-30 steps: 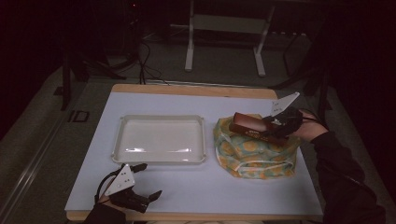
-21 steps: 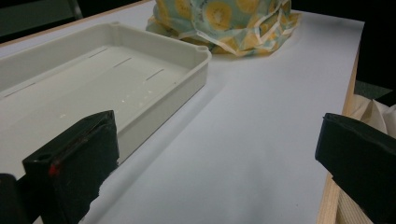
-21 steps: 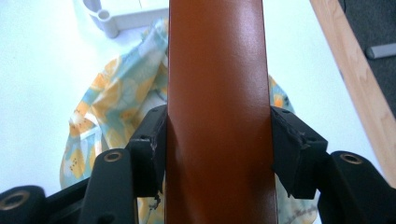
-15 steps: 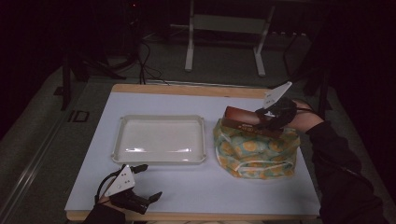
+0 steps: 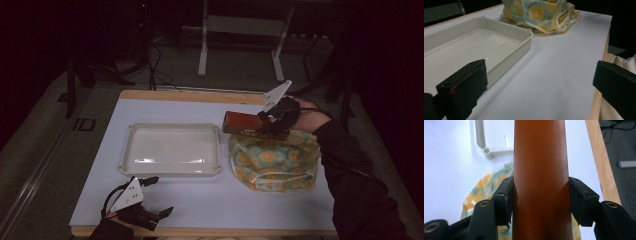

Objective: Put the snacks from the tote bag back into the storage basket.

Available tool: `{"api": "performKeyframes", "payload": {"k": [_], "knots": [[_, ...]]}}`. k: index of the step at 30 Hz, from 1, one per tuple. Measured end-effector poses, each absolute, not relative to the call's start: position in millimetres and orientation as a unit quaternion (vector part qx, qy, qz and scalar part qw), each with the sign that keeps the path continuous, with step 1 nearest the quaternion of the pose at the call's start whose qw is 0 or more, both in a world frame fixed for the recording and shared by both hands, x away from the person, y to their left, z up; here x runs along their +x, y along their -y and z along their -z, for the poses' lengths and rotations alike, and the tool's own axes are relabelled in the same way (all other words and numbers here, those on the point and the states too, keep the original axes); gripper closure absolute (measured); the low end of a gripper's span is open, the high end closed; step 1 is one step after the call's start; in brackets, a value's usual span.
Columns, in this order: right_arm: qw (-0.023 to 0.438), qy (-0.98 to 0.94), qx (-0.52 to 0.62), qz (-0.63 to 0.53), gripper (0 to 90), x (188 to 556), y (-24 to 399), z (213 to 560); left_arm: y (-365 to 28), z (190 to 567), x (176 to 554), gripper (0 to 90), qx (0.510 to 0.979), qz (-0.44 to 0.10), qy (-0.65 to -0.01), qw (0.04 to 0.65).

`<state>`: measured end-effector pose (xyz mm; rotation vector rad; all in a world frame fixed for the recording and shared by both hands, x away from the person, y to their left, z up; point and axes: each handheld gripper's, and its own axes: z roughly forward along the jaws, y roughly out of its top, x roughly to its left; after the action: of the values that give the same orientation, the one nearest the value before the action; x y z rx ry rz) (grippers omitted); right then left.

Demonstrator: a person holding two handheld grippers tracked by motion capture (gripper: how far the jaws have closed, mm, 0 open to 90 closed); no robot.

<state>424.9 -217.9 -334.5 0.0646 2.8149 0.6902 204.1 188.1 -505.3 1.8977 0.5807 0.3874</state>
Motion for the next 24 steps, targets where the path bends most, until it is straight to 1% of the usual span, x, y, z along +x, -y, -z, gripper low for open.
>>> {"api": "performKeyframes", "payload": {"k": [5,24], "knots": [[0.131,-0.963,-0.006,-0.237,42.8,423.5,196.1,330.9,-188.4,505.3,203.2,0.0,0.795,-0.162,-0.243,0.531],[0.119,-0.961,-0.059,-0.242,42.8,419.3,139.0,335.8,-188.3,505.3,201.5,0.0,0.798,-0.164,-0.238,0.529]]}}
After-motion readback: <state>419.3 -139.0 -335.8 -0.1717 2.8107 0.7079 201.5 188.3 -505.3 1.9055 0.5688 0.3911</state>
